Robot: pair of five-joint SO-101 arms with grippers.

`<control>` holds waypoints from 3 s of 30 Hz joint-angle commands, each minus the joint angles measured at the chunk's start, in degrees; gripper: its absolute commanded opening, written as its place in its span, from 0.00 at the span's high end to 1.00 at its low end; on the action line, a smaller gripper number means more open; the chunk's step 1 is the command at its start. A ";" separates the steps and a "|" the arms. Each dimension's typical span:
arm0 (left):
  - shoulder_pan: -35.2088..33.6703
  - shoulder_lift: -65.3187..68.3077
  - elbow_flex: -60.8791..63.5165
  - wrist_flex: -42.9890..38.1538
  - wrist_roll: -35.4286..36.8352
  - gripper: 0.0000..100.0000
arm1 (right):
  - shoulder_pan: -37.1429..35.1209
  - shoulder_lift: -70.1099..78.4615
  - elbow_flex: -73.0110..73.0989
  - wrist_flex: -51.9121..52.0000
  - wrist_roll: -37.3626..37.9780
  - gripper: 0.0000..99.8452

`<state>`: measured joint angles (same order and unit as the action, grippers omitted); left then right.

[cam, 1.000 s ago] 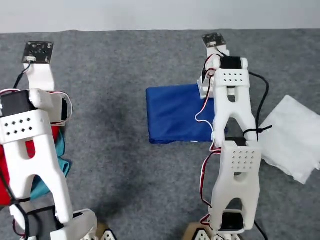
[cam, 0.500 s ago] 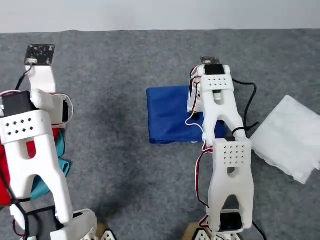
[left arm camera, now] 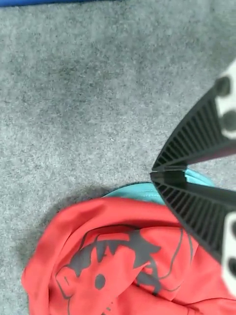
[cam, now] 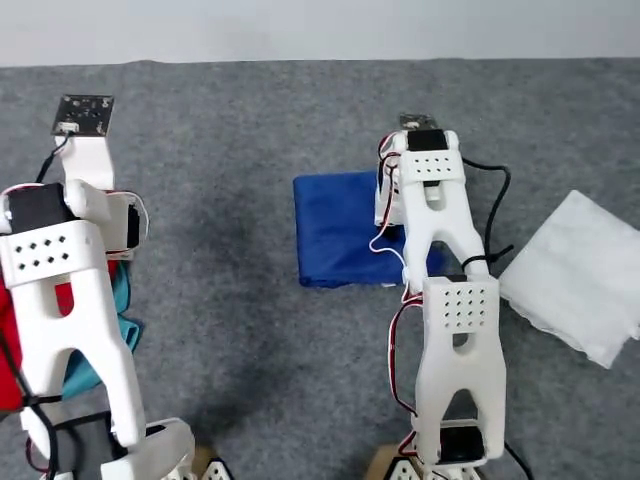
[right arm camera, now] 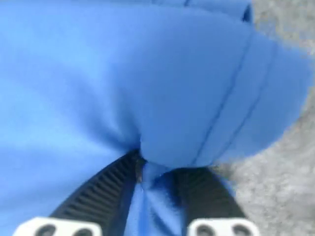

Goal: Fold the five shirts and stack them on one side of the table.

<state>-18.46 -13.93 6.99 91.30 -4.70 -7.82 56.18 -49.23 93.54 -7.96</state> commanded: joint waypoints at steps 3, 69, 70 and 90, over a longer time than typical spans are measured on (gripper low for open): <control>-0.35 -1.76 -0.31 -1.05 -0.70 1.00 | 1.54 0.92 -4.48 3.21 2.20 0.99; -0.35 -1.76 4.70 -1.05 -0.79 1.00 | 5.67 -2.59 -19.60 8.66 -32.18 0.70; -0.35 -1.76 4.70 -1.05 -0.79 1.00 | 5.76 -1.80 -19.60 8.13 -32.26 0.70; -0.35 -2.11 4.70 -0.70 -0.79 1.00 | 8.04 13.49 -19.69 -0.13 -28.84 0.94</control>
<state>-18.46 -13.93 11.82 91.12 -4.70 -1.05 68.40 -69.71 93.63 -39.69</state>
